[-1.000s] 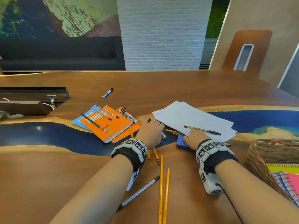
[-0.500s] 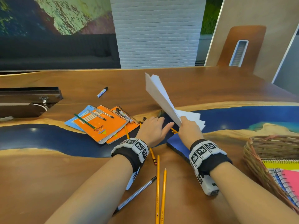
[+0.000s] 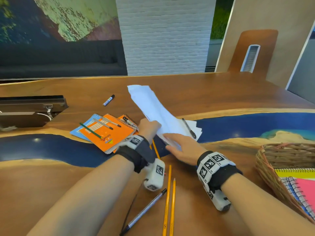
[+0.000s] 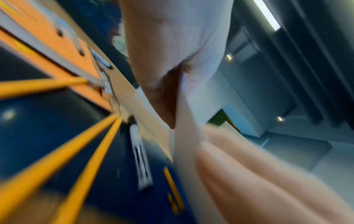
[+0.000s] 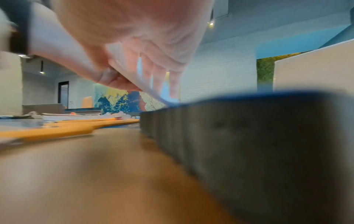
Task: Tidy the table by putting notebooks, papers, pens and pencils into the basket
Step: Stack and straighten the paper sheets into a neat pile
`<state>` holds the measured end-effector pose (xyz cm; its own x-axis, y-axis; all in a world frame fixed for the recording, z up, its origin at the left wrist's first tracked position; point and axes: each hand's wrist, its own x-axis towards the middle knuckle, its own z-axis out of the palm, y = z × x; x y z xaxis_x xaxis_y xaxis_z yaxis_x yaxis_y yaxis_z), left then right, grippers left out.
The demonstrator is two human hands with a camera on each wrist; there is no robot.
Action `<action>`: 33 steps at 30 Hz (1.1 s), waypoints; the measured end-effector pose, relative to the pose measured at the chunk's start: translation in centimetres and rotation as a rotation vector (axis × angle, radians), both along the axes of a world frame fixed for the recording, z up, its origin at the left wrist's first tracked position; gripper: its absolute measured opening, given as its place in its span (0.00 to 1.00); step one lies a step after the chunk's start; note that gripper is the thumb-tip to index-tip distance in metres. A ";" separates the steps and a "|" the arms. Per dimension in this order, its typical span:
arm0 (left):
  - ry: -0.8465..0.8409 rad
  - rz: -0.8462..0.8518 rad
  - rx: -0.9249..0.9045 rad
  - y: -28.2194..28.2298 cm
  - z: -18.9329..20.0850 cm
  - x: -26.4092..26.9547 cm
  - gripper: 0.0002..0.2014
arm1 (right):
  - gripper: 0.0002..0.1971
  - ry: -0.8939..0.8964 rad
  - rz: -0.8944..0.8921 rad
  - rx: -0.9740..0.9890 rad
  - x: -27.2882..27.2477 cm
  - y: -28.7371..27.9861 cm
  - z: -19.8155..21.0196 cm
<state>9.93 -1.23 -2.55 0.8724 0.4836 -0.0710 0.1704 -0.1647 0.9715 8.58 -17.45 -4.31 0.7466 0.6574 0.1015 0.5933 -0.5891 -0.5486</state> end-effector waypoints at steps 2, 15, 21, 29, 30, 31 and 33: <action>0.007 -0.037 -0.029 1.4 1.5 -0.1 0.04 | 0.27 0.033 0.030 -0.005 -0.7 0.0 -0.3; -0.212 -0.298 -0.076 6.1 9.7 -6.0 0.15 | 0.57 0.202 -0.470 1.040 2.5 -4.0 7.4; -0.158 -0.488 -0.064 6.4 8.0 -8.1 0.24 | 0.45 0.499 0.001 0.860 0.4 -4.2 8.7; -0.265 -0.462 0.017 7.1 8.7 -8.9 0.28 | 0.29 0.440 0.069 0.900 -2.1 -0.3 10.6; -0.311 -0.437 0.017 7.3 9.2 -8.9 0.27 | 0.28 0.427 0.062 0.920 -2.3 0.0 11.3; -0.351 -0.403 0.003 7.7 9.6 -8.9 0.27 | 0.25 0.409 0.047 0.939 -2.3 0.3 12.1; -0.388 -0.336 -0.053 8.6 10.5 -9.1 0.24 | 0.21 0.376 0.017 0.964 -2.3 0.5 13.3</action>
